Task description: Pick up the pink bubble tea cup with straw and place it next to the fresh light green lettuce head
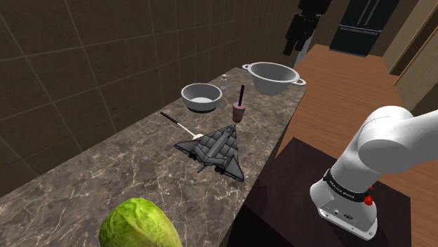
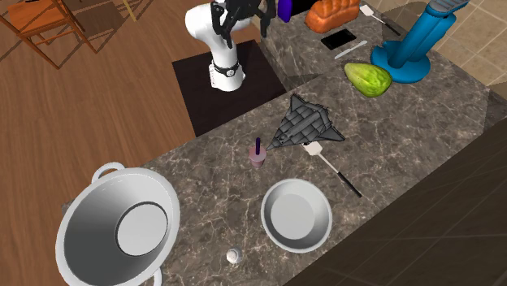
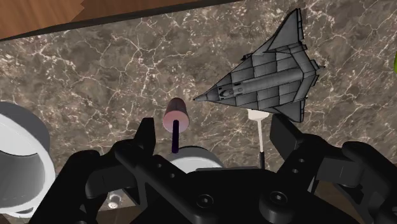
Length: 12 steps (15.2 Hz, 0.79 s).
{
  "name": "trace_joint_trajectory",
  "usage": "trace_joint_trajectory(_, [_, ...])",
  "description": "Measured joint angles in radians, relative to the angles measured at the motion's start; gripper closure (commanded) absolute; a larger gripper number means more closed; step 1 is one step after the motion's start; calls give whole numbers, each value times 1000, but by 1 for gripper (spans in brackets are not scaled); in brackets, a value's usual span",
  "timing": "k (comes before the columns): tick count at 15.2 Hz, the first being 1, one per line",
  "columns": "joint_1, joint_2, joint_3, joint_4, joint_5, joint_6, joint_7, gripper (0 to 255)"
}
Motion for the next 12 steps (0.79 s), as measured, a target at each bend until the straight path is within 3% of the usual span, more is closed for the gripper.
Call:
trace_joint_trajectory(4, [3, 1, -27, -62, 5, 73, -32, 0])
trace_joint_trajectory(12, [20, 110, -156, -240, 32, 390, -190, 0])
